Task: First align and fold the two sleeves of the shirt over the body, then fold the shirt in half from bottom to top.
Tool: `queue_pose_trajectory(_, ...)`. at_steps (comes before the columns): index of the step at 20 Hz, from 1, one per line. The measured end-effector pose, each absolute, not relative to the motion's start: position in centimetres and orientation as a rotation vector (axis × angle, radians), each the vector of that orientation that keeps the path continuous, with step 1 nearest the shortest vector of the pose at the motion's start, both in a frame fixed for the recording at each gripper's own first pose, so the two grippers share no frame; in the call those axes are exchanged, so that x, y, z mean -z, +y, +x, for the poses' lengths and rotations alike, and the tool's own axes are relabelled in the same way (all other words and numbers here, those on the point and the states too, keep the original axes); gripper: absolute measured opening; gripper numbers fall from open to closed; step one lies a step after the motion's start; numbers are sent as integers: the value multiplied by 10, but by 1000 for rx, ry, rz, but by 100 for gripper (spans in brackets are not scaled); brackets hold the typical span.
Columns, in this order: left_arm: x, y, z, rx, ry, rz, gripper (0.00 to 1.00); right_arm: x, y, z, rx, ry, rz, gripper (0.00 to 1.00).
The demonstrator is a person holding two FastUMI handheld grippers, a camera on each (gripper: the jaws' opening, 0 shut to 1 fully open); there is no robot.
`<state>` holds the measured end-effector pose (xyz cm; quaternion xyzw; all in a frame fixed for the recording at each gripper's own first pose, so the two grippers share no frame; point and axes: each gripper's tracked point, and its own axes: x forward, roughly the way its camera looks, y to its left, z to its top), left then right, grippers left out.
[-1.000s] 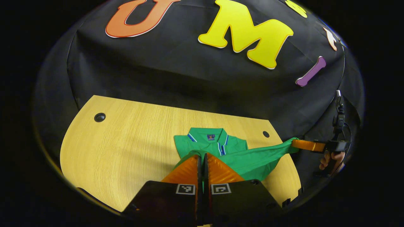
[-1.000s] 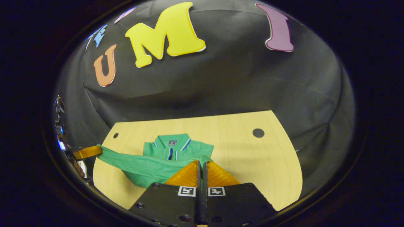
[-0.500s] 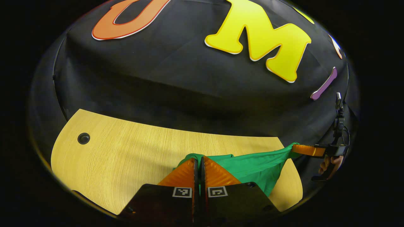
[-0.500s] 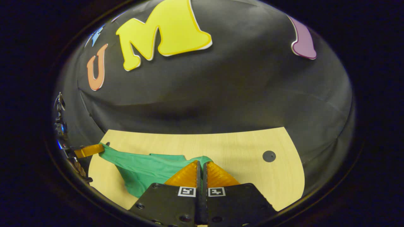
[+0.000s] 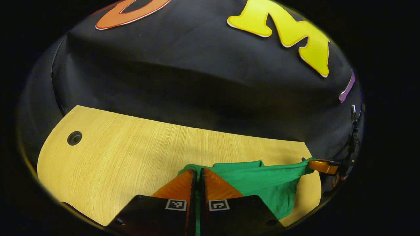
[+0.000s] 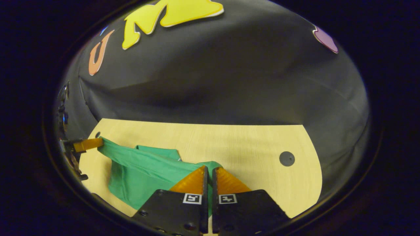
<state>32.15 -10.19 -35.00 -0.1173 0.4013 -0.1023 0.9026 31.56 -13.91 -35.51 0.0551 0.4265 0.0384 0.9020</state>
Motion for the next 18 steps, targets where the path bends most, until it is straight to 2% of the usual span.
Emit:
queue_pose_trajectory(1, 350, -100, 323, 205, 819, -219, 17, 364, -139, 313, -69, 890, 111, 7)
queue_pose_trajectory(2, 352, -98, 322, 203, 818, -195, 23, 371, -139, 310, -60, 896, 107, 14)
queue_pose_trajectory(3, 354, -95, 321, 191, 820, -171, 49, 373, -140, 309, -45, 896, 101, 18)
queue_pose_trajectory(4, 354, -89, 317, 172, 818, -154, 74, 373, -140, 306, -36, 892, 97, 33)
queue_pose_trajectory(5, 353, -89, 313, 163, 815, -150, 100, 370, -138, 302, -37, 888, 92, 42)
queue_pose_trajectory(8, 336, -82, 300, 137, 788, -154, 100, 341, -131, 291, -46, 831, 75, 85)
queue_pose_trajectory(9, 325, -78, 294, 122, 772, -167, 100, 328, -128, 287, -41, 800, 72, 87)
queue_pose_trajectory(10, 311, -74, 290, 110, 751, -181, 100, 310, -126, 281, -34, 766, 70, 99)
queue_pose_trajectory(12, 281, -74, 282, 100, 700, -192, 100, 273, -120, 265, -31, 701, 74, 96)
queue_pose_trajectory(13, 263, -73, 276, 99, 671, -183, 100, 255, -118, 257, -31, 665, 70, 100)
queue_pose_trajectory(18, 150, -67, 242, 86, 484, -105, 100, 150, -114, 206, -2, 483, 54, 98)
